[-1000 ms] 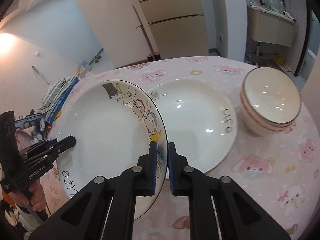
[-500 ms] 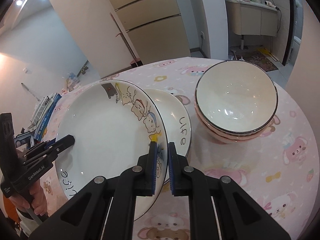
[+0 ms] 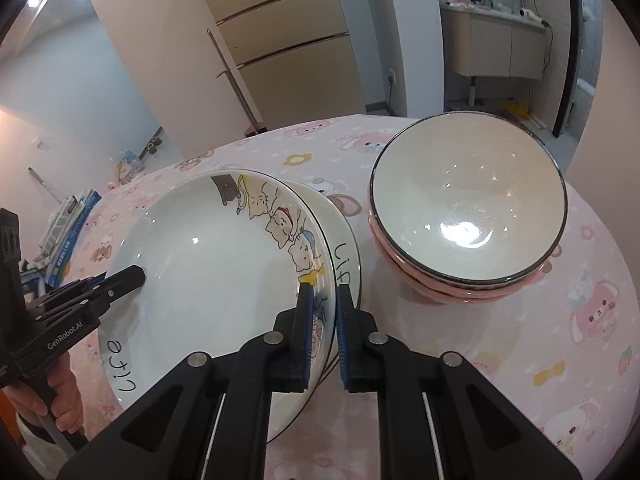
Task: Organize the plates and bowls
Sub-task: 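Lower the white plate onto the stacked cartoon-rimmed plates with both grippers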
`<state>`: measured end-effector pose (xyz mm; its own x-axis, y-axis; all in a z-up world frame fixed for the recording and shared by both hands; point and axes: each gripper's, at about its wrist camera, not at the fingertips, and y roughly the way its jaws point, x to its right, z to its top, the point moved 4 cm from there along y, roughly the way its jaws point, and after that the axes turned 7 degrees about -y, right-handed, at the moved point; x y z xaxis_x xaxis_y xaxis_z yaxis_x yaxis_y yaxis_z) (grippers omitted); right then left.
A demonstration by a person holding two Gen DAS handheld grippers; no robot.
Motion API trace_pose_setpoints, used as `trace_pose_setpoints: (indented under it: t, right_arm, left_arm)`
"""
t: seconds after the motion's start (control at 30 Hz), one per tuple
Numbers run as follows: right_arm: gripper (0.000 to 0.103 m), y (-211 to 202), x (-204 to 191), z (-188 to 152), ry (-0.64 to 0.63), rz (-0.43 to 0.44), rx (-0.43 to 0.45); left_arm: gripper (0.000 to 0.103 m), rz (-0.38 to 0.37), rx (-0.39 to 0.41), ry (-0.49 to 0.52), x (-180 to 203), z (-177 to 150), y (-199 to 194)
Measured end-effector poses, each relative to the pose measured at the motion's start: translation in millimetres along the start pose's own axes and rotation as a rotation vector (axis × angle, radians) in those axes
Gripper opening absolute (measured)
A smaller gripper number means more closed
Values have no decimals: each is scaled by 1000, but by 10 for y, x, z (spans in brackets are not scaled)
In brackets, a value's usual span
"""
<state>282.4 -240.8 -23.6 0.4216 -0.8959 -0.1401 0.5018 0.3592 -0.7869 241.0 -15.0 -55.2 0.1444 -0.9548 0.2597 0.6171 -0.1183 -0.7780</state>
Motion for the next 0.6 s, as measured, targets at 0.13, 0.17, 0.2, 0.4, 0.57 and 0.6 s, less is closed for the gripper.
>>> trace_pose_setpoints:
  t: [0.13,0.17,0.2,0.4,0.57,0.6]
  right_arm:
    - [11,50,-18,-41,-21,-10,10]
    - [12,67,-17,-53,-24,-11,12]
    - [12,75,-26,-60,-27,-10,20]
    - [13,109,-91,-111,-82,-40,66]
    - [13,104,-127,-129,-93,-62,96]
    - [13,104,-139,-136,-103,-69,102]
  left_arm:
    - [22,18,12,11,-12,-17,70]
    - [22,20,16,15,-11,-20,75]
    - [22,24,22,18,-13,-23,81]
    - [22,25,60,24,-59,-50,136]
    - [22,6,96,32,-69,-69,119]
    - [22,10,104,40,-66,-74,115]
